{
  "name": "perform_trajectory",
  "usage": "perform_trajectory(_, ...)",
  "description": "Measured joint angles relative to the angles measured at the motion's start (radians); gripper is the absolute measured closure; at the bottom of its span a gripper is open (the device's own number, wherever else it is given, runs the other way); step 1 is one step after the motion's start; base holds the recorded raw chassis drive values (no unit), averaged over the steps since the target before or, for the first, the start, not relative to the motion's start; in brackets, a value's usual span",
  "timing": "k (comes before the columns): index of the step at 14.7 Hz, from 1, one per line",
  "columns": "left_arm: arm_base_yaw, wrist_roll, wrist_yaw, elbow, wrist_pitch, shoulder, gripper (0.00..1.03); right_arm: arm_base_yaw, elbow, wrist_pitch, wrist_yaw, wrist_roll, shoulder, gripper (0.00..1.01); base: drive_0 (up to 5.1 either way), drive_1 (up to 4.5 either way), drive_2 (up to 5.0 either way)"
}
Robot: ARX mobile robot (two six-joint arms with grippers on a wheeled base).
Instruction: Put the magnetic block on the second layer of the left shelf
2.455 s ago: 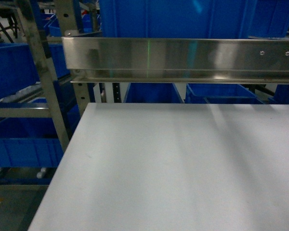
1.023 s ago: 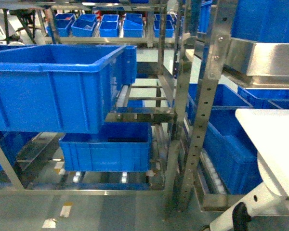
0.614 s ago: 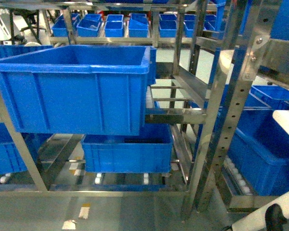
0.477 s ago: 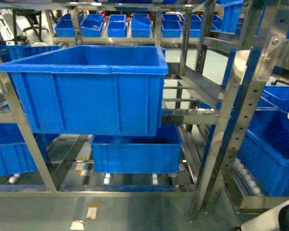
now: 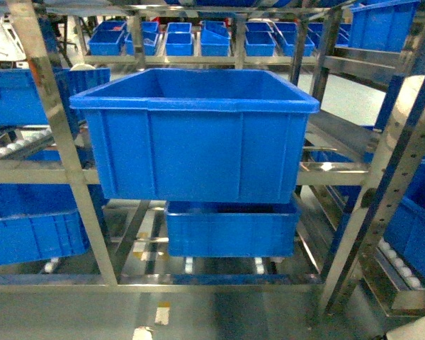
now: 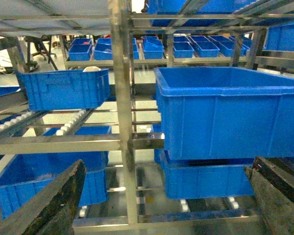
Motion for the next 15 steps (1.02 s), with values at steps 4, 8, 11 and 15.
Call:
perform_trajectory(4,0.0,0.0,0.0,0.0,-0.003,0.0,0.05,0.0,0.0,0.004,-0.001,0.0,0.0,0.67,-5.0,2.47,2.5)
perform_trajectory(8,0.0,0.0,0.0,0.0,-0.001,0.0,0.05,0.0,0.0,-0.001,0.0,0.0,0.0,0.67,-5.0,2.48,2.5)
perform_trajectory(11,-0.001,0.0,-0.007,0.0,-0.005,0.0,0.05,0.008,0.0,0.006,-0.009,0.0,-0.002,0.67,0.0,0.0,0.0)
perform_trajectory(15,-0.001,0.0,-0.002,0.0,-0.001,0.0,0.05,0.004,-0.001,0.005,-0.001,0.0,-0.008,0.68,0.0,3.69,-3.7)
